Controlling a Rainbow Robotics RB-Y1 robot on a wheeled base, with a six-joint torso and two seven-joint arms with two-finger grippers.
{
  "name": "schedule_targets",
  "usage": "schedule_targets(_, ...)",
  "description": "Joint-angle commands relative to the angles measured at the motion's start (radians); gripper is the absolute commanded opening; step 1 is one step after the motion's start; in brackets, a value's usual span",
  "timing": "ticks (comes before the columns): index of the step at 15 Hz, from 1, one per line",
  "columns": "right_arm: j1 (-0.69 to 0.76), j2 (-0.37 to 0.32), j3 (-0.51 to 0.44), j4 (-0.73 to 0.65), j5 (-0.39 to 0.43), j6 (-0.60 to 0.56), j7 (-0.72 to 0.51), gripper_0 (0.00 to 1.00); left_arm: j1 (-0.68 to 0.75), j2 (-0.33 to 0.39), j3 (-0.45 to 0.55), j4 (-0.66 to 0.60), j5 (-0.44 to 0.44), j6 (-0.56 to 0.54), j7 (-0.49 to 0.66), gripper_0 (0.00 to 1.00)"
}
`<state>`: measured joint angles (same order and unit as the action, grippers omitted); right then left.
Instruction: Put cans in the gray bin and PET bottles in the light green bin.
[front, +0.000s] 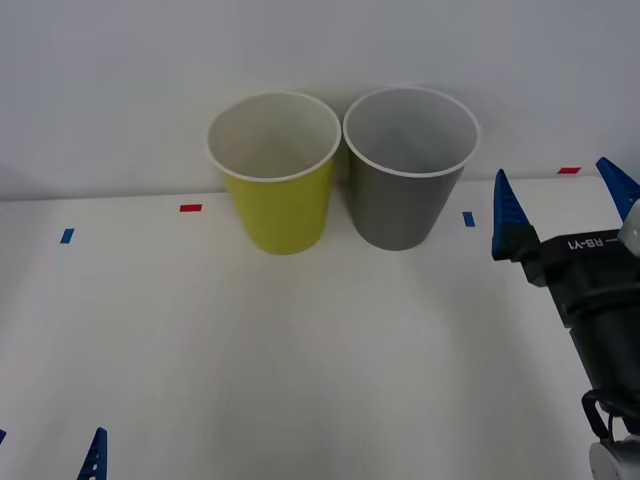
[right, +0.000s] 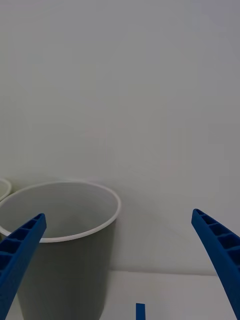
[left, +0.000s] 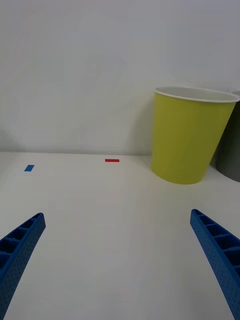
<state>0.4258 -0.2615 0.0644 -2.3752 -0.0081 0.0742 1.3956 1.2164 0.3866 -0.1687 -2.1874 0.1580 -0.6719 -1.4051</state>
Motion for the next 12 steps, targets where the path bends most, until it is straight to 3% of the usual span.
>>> schedule_targets(1, 0.074, -0.019, -0.008, 0.097, -0.003, -0.189, -0.003, 1.00, 0.000, 0.000, 0.000, 0.000, 0.000, 0.000, 0.000, 1.00)
schedule_targets(5, 0.133, -0.050, -0.005, 0.097, 0.002, -0.228, 0.003, 1.00, 0.000, 0.000, 0.000, 0.000, 0.000, 0.000, 0.000, 1.00)
schedule_targets(8, 0.180, -0.001, 0.008, 0.099, 0.017, -0.263, 0.013, 1.00, 0.000, 0.000, 0.000, 0.000, 0.000, 0.000, 0.000, 1.00)
schedule_targets(12, 0.205, -0.047, 0.005, 0.099, 0.014, -0.275, -0.012, 1.00, 0.000, 0.000, 0.000, 0.000, 0.000, 0.000, 0.000, 1.00)
